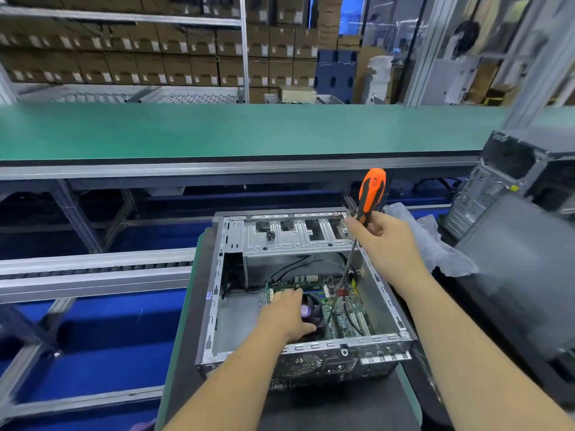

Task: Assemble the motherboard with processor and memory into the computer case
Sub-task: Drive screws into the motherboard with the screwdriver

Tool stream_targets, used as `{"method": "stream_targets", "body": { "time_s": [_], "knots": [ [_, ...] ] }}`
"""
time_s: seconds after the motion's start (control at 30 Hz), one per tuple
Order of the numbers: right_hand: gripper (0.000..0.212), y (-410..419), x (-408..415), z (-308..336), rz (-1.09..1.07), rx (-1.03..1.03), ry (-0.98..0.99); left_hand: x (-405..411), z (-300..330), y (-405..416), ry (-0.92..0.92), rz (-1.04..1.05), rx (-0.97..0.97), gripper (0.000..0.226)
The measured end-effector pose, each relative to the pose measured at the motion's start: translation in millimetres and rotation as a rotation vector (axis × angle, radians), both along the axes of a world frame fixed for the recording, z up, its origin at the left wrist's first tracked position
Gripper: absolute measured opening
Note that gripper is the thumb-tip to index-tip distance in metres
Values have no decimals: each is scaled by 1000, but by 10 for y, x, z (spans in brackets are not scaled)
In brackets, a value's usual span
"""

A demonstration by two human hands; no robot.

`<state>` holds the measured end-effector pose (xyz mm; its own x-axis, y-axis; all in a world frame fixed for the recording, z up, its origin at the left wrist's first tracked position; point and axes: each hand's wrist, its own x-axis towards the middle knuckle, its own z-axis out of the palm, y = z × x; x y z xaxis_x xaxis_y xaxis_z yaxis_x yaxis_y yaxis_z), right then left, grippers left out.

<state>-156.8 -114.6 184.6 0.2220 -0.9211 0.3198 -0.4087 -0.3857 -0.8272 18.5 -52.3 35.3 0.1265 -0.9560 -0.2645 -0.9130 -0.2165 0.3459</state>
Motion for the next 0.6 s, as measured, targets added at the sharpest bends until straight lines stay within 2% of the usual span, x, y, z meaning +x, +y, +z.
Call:
{"method": "stream_targets", "body": {
  "time_s": [0.2, 0.33, 0.4, 0.47, 0.6],
  "knots": [
    [34, -15, 57, 124, 61, 56, 19, -8, 1, -2, -14, 0, -10, 82],
    [27, -106, -7, 528, -19, -155, -194, -34, -12, -10, -19, 23, -5, 84],
    [38, -252, -125, 819, -91, -258, -272, -65, 23, -30, -31, 65, -31, 78],
    [46, -437, -271, 1017, -131, -303, -272, -132, 77, -86, -25, 114, -100, 69],
    [50, -801, -526, 903, -229, -229, -154, -396, 248, -275, 58, 132, -223, 43]
  ]
}}
